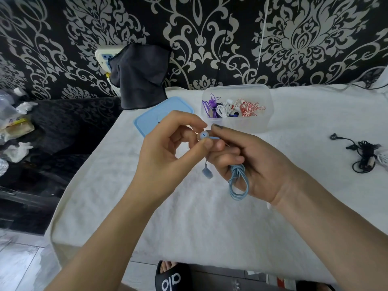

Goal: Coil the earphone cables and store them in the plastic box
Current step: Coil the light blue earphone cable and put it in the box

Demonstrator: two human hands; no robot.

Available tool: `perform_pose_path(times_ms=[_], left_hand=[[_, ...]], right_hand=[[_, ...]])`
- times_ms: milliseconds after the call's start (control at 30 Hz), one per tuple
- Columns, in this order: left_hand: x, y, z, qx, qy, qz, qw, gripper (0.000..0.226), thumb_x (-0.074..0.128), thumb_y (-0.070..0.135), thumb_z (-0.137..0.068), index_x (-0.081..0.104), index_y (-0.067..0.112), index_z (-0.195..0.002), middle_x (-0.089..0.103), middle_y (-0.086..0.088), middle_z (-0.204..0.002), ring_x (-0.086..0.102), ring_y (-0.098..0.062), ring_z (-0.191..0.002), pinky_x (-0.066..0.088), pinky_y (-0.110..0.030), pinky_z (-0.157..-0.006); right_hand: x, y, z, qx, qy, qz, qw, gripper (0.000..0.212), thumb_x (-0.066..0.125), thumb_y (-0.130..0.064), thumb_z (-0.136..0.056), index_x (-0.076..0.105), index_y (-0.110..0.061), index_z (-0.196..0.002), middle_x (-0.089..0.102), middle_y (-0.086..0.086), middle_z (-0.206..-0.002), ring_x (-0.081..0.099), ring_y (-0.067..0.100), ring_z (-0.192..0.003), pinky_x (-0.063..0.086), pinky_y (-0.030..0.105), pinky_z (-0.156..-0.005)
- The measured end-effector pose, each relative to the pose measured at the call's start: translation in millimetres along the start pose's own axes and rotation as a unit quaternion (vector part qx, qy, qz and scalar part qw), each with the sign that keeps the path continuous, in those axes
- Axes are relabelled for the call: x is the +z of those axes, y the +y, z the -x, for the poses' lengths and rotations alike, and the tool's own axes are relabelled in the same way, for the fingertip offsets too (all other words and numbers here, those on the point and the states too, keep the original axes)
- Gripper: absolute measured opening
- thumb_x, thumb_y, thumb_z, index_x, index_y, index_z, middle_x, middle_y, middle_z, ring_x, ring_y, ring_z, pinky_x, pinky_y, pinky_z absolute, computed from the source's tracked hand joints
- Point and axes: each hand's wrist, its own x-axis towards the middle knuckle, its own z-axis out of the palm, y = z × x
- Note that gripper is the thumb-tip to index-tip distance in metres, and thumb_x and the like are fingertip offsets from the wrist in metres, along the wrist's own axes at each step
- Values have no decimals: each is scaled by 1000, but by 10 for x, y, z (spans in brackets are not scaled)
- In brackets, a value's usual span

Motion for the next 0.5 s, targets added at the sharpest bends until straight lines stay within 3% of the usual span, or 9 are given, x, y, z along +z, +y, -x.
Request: perform_pose_path(times_ms=[100, 200, 333, 500], left_hand=[[-44, -35, -6, 19, -11, -44, 999, 11, 72, 8, -91, 65, 11, -99, 63, 1, -91, 60, -23, -75, 52, -39, -78], [-28, -53, -23, 42, -16, -90, 995, 9, 72, 16, -91, 67, 16, -98, 65, -1, -95, 64, -24, -79, 53, -37, -79], [-14, -124, -51, 68, 4, -154, 986, 10, 70, 4, -93, 68, 13, -98, 67, -3, -93, 67, -24, -83, 56, -34, -78], [21, -259, -122, 61, -6, -228, 972, 7, 71, 6, -92, 69, 11, -96, 67, 2, -90, 66, -18, -82, 56, -32, -76]], right_hand=[[-15, -12, -10, -26, 32, 50, 998, 12, 60, -11, -88, 59, -1, -96, 47, 3, -68, 35, 6, -44, 35, 12, -37], [-46, -25, -22, -41, 49, 80, 995, 12, 60, -10, -88, 60, -2, -96, 47, 3, -69, 33, 6, -44, 34, 13, -38], [-66, -47, -17, -62, 77, 136, 986, 16, 61, -10, -90, 72, -2, -82, 49, 3, -70, 29, 6, -50, 31, 14, -41], [-137, -92, -110, -144, 157, 291, 933, 6, 61, -2, -92, 67, 1, -93, 52, 6, -70, 36, 10, -50, 33, 19, -43]])
